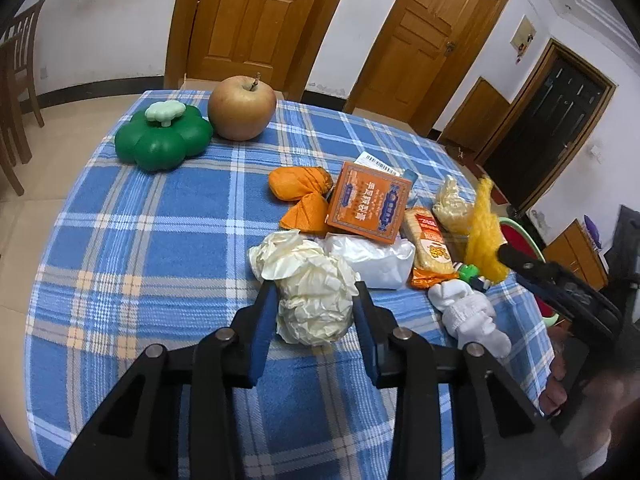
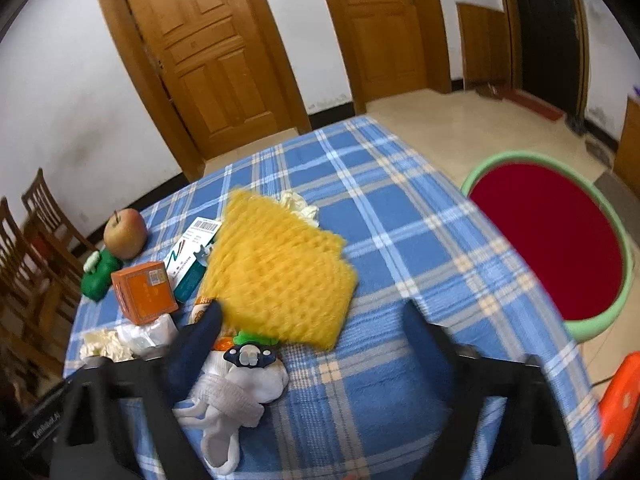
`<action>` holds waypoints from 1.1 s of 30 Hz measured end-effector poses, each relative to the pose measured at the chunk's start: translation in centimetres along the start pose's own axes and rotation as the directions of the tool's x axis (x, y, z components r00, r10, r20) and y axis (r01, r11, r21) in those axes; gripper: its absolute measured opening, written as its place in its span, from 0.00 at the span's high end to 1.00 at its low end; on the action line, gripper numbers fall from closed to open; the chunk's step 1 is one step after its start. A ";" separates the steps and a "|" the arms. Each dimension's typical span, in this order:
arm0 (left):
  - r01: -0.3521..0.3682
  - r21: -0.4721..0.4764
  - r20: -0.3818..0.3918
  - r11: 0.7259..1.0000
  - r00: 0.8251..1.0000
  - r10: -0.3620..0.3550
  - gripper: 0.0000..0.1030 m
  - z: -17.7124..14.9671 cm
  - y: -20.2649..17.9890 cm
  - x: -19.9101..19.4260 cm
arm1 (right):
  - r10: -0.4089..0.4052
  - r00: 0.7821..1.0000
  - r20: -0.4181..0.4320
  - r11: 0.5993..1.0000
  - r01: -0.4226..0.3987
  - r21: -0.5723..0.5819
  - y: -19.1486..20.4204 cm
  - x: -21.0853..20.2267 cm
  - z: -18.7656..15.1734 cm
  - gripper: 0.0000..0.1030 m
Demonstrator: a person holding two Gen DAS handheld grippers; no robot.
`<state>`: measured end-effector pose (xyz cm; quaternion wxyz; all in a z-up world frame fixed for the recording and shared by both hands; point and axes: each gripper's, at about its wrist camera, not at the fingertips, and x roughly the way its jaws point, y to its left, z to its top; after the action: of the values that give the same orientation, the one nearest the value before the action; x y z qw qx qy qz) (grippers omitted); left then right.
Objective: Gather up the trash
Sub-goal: 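Grasp the yellow foam net with the right tool while the left tool grasps crumpled white paper, then carry both items over the red basin and open both tools to drop them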
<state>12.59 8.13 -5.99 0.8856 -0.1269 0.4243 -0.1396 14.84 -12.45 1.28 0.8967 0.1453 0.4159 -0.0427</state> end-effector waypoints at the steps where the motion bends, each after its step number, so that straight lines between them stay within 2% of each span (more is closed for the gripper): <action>1: 0.003 0.001 0.004 1.000 1.000 -0.003 0.64 0.0 0.1 -0.2 | -0.005 1.000 -0.010 1.000 0.005 0.004 0.0 0.2 -0.1 0.50; 3: 0.010 0.001 0.021 1.000 1.000 -0.011 0.64 -0.2 0.0 -0.8 | -0.001 1.000 -0.020 1.000 0.001 0.001 0.0 0.6 -0.3 0.69; 6: 0.012 0.007 0.051 1.000 0.999 -0.013 0.64 -0.3 -0.4 -1.9 | 0.020 1.000 -0.021 1.000 -0.020 -0.015 0.0 0.4 -0.7 0.86; 18: 0.019 0.061 0.117 0.998 0.993 -0.026 0.65 -0.6 -3.6 -5.6 | 0.073 0.994 0.079 0.996 -0.070 -0.048 -0.7 -4.9 -1.2 0.90; 24: 0.041 0.093 0.124 0.995 0.991 -0.053 0.65 -0.6 -5.7 -6.8 | 0.103 0.990 0.098 0.995 -0.101 -0.023 -1.4 -6.8 -1.7 0.90; 33: 0.075 0.141 0.120 0.987 0.988 -0.092 0.65 -0.3 -9.3 -7.5 | 0.131 0.974 0.182 0.991 -0.132 -0.010 -3.2 -10.3 -1.6 0.90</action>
<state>6.51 2.09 2.38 0.9106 -0.0925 0.3512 -0.1971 6.30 -15.52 7.36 0.9317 0.1692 0.3214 0.0032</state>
